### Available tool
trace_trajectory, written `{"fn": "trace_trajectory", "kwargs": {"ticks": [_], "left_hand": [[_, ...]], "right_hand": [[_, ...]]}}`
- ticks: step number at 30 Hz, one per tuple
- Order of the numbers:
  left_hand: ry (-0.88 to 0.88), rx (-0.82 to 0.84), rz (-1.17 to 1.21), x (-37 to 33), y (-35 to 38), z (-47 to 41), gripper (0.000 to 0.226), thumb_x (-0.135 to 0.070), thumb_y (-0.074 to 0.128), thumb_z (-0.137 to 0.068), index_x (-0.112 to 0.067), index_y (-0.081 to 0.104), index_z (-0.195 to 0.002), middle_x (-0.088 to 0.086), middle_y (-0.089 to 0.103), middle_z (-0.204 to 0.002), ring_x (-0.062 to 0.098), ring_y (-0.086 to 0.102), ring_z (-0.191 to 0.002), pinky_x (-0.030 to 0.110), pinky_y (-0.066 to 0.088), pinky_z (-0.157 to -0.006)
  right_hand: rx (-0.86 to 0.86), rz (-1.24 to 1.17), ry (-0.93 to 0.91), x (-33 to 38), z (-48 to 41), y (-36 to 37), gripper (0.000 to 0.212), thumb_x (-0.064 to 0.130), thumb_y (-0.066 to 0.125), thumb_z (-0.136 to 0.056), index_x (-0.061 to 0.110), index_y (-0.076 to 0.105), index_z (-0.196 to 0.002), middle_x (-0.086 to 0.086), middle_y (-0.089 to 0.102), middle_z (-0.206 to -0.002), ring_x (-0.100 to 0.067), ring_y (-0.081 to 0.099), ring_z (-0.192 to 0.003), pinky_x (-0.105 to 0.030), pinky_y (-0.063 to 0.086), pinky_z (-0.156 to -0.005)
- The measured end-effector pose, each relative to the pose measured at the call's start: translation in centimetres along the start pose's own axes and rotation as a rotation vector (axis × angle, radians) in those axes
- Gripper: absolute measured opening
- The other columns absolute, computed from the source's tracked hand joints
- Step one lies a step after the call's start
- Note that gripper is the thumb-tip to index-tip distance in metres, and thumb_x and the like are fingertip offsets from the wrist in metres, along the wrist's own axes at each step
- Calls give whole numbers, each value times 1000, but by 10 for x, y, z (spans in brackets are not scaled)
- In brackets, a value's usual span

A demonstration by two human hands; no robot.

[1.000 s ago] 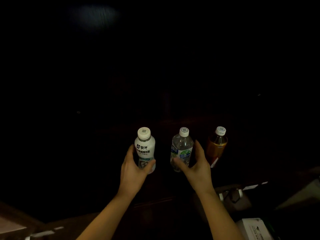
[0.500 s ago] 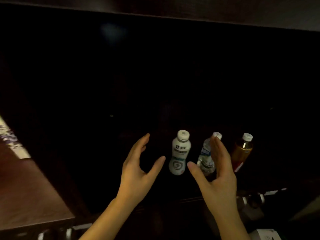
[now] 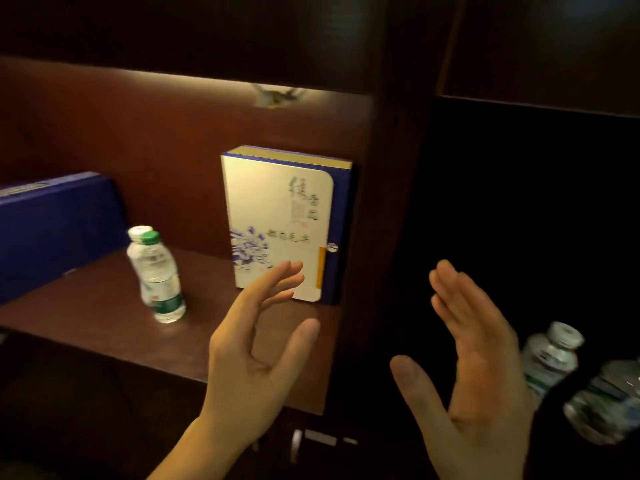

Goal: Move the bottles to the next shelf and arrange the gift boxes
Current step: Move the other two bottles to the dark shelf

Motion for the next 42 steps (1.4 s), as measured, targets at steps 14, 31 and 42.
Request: {"fn": "trace_trajectory", "kwargs": {"ticks": [14,31,42], "left_hand": [[-205,-161,-258,77,-195,-23,52,-45,65,-89,-37,51,-138,-14,62,-135,8,59,-124,20,50,-97],[-553,-242,-479,304,-287,-48,58,-33,72,-89,-30,48,-142,-15,60,-130,-5,57,-116,8,45,-90],[-788,-35,-430,408,-281,-58,98,-31,81,-82,-19,22,-159,3,37,-160,17,38,-144,35,34,-115]], "right_hand": [[258,-162,191,-22,-11,227,75,61,72,-80,40,45,-147,20,53,-147,-5,49,-138,-25,42,-110],[559,-107,538,-181,2,437,83,49,81,-79,42,37,-149,13,47,-152,-8,47,-137,-32,43,-108],[692,-90,625,-214,11,516,87,41,87,-72,32,43,-146,16,58,-137,1,56,-122,-10,47,-95]]}}
Point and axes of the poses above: each hand's wrist, its own z-axis away from the middle knuckle, its own y-axis out of the palm, x = y × z, the point moved 6 cm from there along -z, towards the middle knuckle
